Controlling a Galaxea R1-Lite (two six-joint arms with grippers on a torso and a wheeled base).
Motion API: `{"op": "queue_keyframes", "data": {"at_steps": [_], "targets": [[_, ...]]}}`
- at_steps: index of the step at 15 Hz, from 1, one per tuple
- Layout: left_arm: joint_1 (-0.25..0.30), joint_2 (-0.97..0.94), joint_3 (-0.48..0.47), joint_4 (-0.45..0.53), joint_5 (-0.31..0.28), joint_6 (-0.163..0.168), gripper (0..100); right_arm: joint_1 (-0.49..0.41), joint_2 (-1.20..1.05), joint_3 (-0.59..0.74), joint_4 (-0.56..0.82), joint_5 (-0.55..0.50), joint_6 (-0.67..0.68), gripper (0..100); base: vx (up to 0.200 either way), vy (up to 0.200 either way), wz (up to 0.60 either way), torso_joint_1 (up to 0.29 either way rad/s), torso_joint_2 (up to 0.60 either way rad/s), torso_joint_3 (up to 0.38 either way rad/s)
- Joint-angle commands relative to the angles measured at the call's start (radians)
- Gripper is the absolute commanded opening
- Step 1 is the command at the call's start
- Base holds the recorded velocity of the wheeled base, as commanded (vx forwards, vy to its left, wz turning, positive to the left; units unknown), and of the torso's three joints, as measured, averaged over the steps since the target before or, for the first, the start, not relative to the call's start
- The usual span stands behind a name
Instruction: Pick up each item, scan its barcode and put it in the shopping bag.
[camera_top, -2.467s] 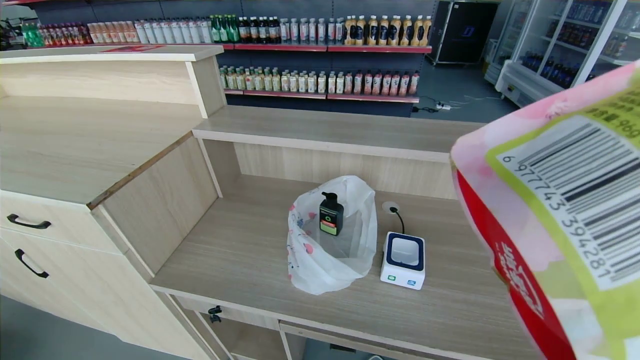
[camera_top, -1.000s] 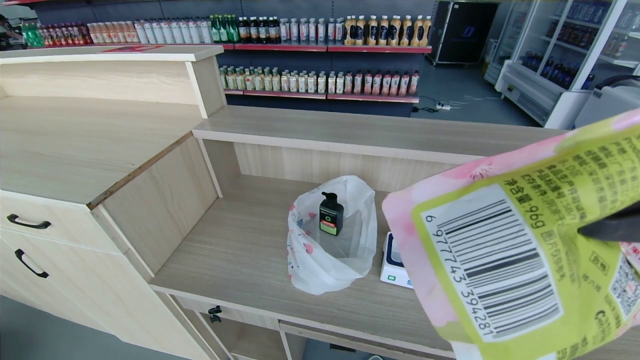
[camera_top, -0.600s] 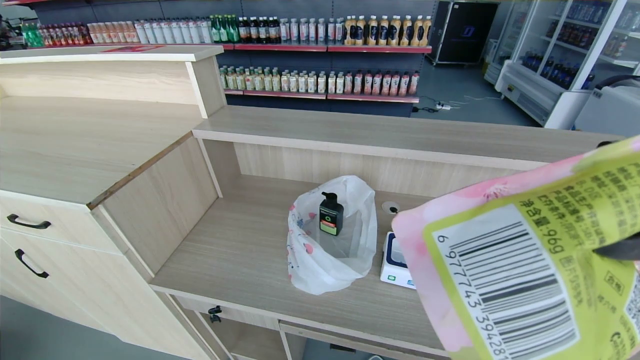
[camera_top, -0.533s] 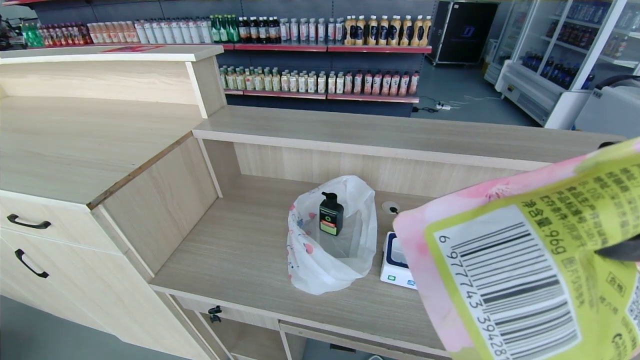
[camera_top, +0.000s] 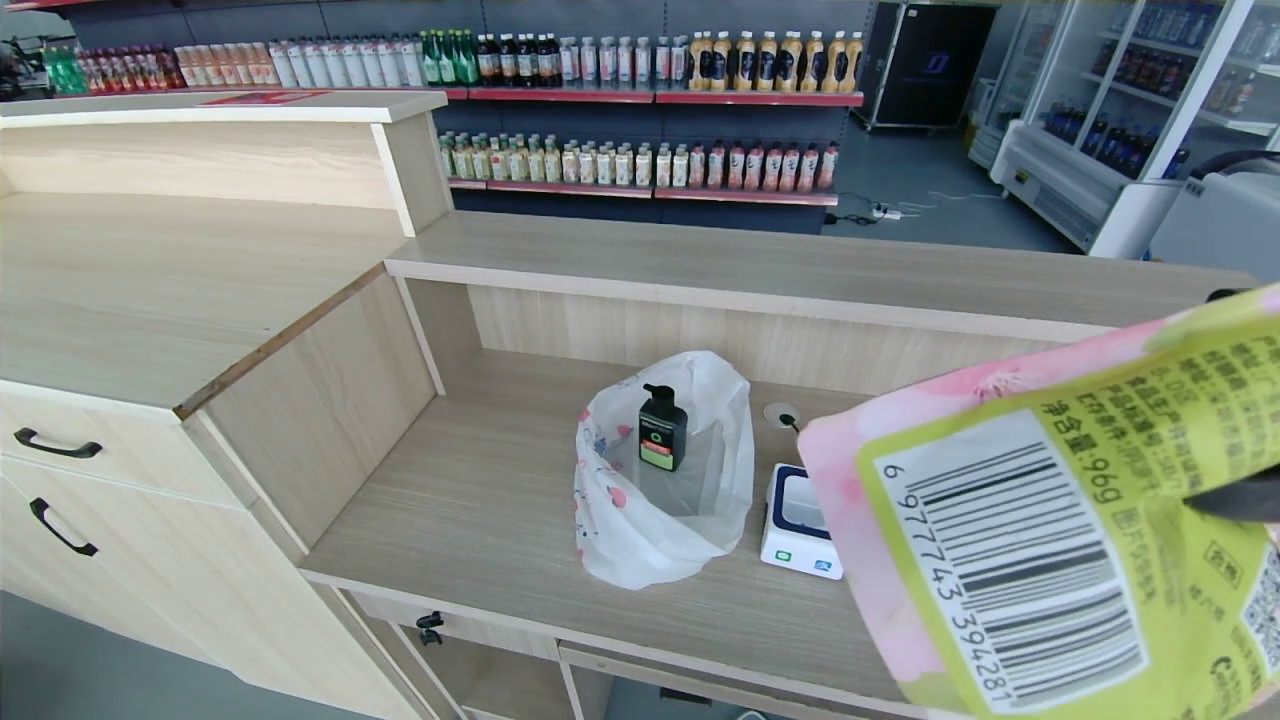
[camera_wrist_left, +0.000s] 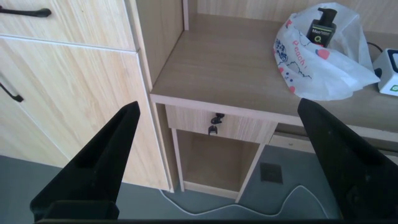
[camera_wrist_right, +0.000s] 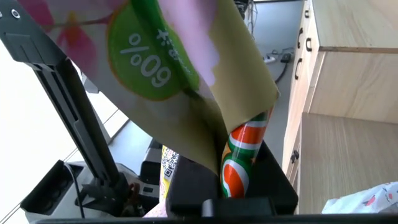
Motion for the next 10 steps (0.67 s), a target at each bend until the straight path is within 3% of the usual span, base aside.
{"op": "queue_keyframes", "data": {"at_steps": [1, 2, 3, 5, 7, 8, 10], "targets": [[0.0, 0.001, 0.0, 0.0, 0.0, 0.0, 100, -0.069, 0.013, 0.034, 0.0, -0.003, -0.022, 0, 0.0, 0.0, 0.0, 0.0, 0.0, 0.0], [0.0, 0.001, 0.0, 0.0, 0.0, 0.0, 100, -0.19, 0.045, 0.108, 0.012, -0.091, -0.135, 0, 0.0, 0.0, 0.0, 0.0, 0.0, 0.0], [0.0, 0.001, 0.0, 0.0, 0.0, 0.0, 100, -0.227, 0.061, 0.14, 0.067, -0.255, -0.241, 0, 0.0, 0.0, 0.0, 0.0, 0.0, 0.0], [0.0, 0.001, 0.0, 0.0, 0.0, 0.0, 100, -0.228, 0.065, 0.137, 0.201, -0.713, -0.462, 0, 0.0, 0.0, 0.0, 0.0, 0.0, 0.0], [0.0, 0.001, 0.0, 0.0, 0.0, 0.0, 100, -0.224, 0.045, 0.146, 0.176, -0.99, -0.516, 0, 0.0, 0.0, 0.0, 0.0, 0.0, 0.0], [0.0, 0.001, 0.0, 0.0, 0.0, 0.0, 100, -0.212, 0.007, 0.187, 0.101, -1.148, -0.523, 0, 0.0, 0.0, 0.0, 0.0, 0.0, 0.0], [0.0, 0.001, 0.0, 0.0, 0.0, 0.0, 100, -0.184, -0.018, 0.232, 0.055, -1.278, -0.531, 0, 0.0, 0.0, 0.0, 0.0, 0.0, 0.0]]}}
